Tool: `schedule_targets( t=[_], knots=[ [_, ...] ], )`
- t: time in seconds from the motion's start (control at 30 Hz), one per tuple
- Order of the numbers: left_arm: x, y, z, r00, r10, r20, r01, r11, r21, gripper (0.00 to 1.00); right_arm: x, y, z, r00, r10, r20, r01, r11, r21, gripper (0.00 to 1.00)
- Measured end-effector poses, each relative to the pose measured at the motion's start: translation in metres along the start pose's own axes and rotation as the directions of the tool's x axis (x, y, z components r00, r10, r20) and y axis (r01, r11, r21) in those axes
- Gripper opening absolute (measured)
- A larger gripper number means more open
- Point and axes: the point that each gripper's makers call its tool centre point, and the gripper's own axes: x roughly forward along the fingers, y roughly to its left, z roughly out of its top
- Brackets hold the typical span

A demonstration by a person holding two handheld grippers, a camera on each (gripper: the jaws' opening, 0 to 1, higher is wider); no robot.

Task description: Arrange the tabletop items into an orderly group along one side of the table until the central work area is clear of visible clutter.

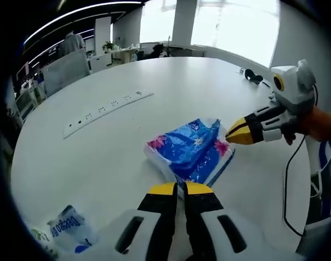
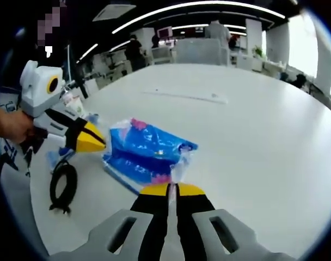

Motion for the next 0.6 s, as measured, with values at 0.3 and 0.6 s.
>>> schedule_targets(
  t=[0.3, 0.6],
  knots=[
    [-0.003, 0.001, 0.002, 1.000, 0.006, 0.012, -0.006, 1.000, 0.001, 0.03, -0.003, -0.006, 0.005, 0.999, -0.031, 0.034, 0.031, 0.999, 0.008, 0.03],
    [-0.012, 0.004, 0.004, 0.999, 0.016, 0.034, -0.016, 1.000, -0.003, 0.07, -0.009, -0.006, 0.015, 0.996, -0.049, 0.081, 0.052, 0.998, -0.035, 0.17]
  ],
)
